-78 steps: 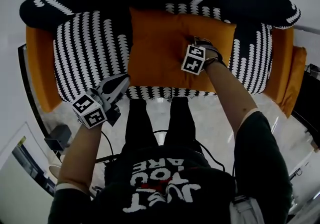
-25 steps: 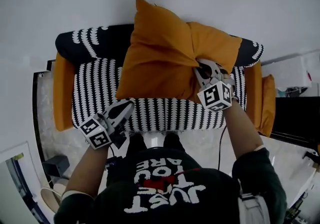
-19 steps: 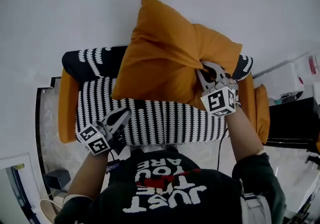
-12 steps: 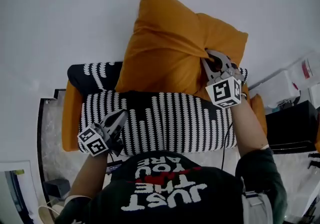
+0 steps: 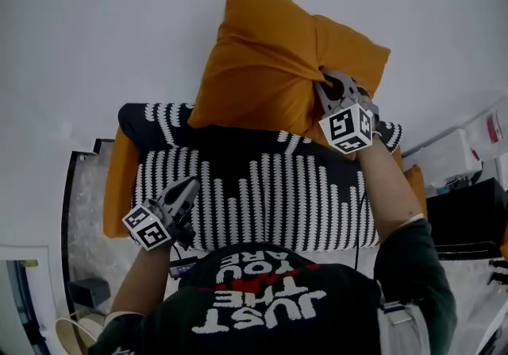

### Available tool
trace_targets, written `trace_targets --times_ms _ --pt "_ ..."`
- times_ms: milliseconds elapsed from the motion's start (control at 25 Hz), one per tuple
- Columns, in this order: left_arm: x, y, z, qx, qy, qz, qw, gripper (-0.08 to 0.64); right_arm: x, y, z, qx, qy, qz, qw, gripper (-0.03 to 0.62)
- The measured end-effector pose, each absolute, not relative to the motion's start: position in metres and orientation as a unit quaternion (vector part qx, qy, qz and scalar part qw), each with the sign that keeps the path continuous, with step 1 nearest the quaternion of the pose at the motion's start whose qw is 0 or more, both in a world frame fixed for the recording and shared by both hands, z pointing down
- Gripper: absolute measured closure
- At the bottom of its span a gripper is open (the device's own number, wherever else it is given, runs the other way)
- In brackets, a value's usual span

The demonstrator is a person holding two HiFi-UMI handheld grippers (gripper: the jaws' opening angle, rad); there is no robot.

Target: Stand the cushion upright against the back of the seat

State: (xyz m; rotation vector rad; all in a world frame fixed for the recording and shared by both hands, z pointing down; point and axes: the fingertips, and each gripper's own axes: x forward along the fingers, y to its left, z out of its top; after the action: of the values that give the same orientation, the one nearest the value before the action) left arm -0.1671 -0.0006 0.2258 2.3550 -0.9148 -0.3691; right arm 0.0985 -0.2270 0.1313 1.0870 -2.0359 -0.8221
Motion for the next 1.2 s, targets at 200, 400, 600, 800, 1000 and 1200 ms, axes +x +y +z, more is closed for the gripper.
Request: trace_targets --times_ms 200,400,600,800,1000,1200 --pt "-0.174 0.0 0.252 0.87 -0.353 -0.13 0.318 0.568 0.081 -0.243 0.196 0.4 -0.794 -0.282 0.361 0.552" --pt "-0.167 0.007 0.272 0.866 -0.346 -0.117 0.341 0.568 0.062 -0.248 0.245 0.374 -0.805 -0.262 0.378 0.552" --pt "-0.164 0.014 0.297 0.857 -0.344 -0.103 0.369 0.568 0.052 -0.242 0.292 0.354 -0.817 -0.238 0.388 0.552" --pt "-0.16 0.017 0.324 0.848 -0.342 -0.095 0.393 0.568 0.054 -0.238 0.349 0.34 -0.819 -0.212 0.41 0.552" --pt "-0.161 0.022 0.352 0.838 -0.337 -0.085 0.42 0.568 0.052 -0.228 0.408 0.32 -0.818 -0.188 0.439 0.552" --pt "-0.155 0.031 0.378 0.829 -0.332 -0.071 0.444 0.568 0.05 -0.219 0.468 0.306 -0.817 -0.161 0.461 0.552"
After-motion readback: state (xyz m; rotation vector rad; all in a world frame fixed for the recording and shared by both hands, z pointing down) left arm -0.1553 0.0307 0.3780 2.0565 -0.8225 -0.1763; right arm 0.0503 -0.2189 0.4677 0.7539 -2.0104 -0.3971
